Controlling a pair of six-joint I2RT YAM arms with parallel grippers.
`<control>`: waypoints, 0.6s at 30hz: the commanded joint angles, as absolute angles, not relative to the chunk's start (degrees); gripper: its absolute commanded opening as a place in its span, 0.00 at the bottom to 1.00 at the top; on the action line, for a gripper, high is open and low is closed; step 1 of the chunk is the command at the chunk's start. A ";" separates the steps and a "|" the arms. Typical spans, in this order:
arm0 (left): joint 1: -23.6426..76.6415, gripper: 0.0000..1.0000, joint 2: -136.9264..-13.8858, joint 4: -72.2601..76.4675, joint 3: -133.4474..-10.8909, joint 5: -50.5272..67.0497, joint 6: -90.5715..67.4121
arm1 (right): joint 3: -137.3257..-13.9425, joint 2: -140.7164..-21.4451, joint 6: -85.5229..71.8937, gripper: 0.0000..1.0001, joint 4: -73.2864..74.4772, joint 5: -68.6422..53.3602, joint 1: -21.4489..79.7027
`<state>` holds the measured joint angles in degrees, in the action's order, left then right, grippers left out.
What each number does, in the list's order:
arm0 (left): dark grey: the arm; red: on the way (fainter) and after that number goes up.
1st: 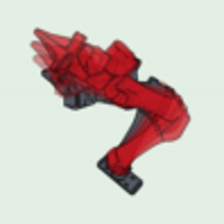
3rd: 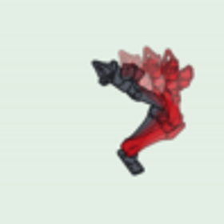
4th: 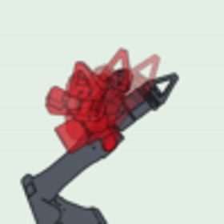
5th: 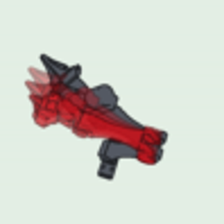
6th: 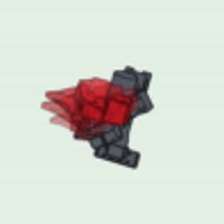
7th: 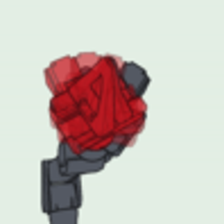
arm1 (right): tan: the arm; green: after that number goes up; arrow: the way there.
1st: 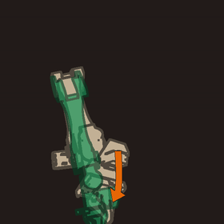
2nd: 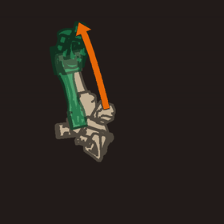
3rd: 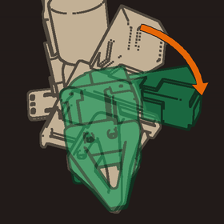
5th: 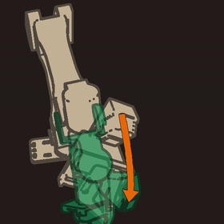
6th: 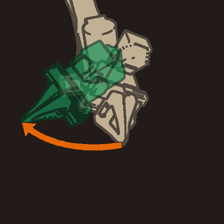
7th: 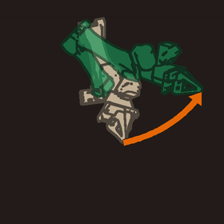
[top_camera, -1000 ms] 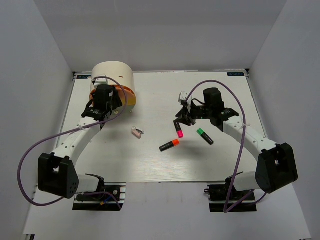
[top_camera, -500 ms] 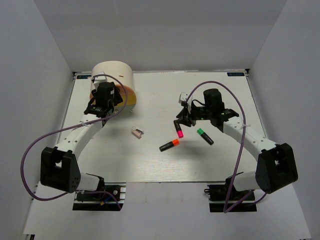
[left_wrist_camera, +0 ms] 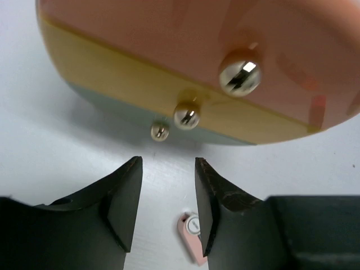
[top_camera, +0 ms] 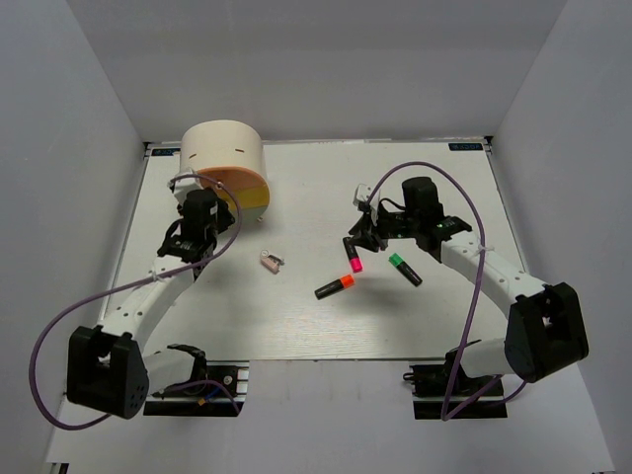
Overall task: Sort the stationery into containers
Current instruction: Close the drawer in the storage box, then open the drawer in the storage box.
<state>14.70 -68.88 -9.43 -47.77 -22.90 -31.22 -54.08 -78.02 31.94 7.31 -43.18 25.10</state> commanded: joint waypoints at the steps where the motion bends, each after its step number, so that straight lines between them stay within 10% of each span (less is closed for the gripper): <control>1: 14.33 0.51 -65.05 -8.62 -42.56 -21.36 -41.01 | -53.26 -76.64 32.08 0.36 6.86 -43.50 24.61; 5: 13.18 0.42 -65.03 -6.08 -40.61 -18.39 -45.43 | -53.26 -76.73 32.17 0.36 6.77 -43.59 24.78; 9: 10.47 0.58 -66.44 -3.35 -40.08 -13.64 -49.74 | -52.47 -76.20 32.43 0.36 6.51 -43.33 24.70; 18: 3.08 0.60 -66.61 10.72 -29.27 -2.38 -66.01 | -48.96 -73.74 33.13 0.36 5.36 -42.54 23.99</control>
<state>4.49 -67.29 4.08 -30.70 -7.66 -59.88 -49.74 -75.77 32.10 7.16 -42.76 24.43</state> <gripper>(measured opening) 0.598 0.356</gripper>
